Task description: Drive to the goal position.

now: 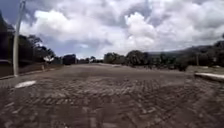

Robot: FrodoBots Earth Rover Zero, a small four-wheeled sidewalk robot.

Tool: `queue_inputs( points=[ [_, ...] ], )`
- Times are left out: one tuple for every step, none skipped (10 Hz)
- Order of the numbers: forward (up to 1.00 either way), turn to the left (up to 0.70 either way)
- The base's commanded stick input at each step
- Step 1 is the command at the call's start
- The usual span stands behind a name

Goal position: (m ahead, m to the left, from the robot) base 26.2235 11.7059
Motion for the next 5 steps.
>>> queue_inputs(
  points=[
    [1.00,0.00],
    [1.00,0.00],
    [1.00,0.00],
    [1.00,0.00],
    [1.00,0.01]
  ],
)
